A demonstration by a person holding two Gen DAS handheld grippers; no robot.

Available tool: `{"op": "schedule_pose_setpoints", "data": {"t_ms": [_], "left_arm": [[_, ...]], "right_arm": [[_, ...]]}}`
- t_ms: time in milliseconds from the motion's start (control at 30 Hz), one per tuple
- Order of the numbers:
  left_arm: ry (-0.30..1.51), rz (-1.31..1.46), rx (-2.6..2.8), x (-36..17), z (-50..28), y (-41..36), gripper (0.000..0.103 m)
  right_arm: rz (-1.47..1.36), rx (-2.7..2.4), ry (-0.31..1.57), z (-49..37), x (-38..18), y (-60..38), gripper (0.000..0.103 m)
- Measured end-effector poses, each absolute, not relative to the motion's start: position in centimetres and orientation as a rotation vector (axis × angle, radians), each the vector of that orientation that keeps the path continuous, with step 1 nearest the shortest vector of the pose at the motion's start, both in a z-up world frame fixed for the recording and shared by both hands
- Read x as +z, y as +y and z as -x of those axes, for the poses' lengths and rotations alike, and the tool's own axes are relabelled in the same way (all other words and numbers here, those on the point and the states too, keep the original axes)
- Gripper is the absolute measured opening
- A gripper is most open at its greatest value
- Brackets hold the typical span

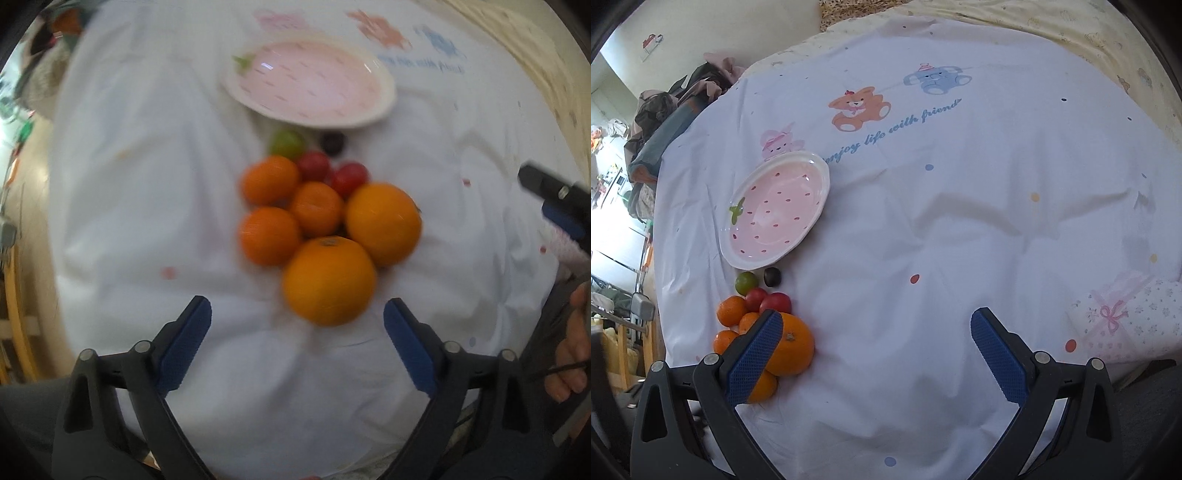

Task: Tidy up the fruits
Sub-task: 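Grasp the large orange at the cluster edge with the left gripper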

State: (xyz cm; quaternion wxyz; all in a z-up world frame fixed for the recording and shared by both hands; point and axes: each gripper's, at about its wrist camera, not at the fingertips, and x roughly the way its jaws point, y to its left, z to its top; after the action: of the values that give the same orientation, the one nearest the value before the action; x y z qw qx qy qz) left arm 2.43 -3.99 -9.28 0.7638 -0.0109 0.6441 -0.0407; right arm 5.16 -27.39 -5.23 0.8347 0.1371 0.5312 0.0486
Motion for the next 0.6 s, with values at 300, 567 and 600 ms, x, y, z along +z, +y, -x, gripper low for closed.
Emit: {"op": "schedule_pose_setpoints", "data": {"t_ms": [300,567,600], "left_arm": [[1.481,0.051,-0.121,-12.2,-4.5,-5.0,0.065],[1.483,0.086,-0.151,-11.0,-3.3,-4.1,0.057],[1.483,0.084,-0.16,-10.7,-3.0,-4.2,0.057]], "right_arm": [[-0.304,0.077,1.113,-5.3,-5.0,-28.2,0.103],[-0.239,0.081,1.089,-5.4,-4.6,-27.4,0.103],[-0.241,0.082,1.09,-5.4,-4.6,-27.4,0.103]]}}
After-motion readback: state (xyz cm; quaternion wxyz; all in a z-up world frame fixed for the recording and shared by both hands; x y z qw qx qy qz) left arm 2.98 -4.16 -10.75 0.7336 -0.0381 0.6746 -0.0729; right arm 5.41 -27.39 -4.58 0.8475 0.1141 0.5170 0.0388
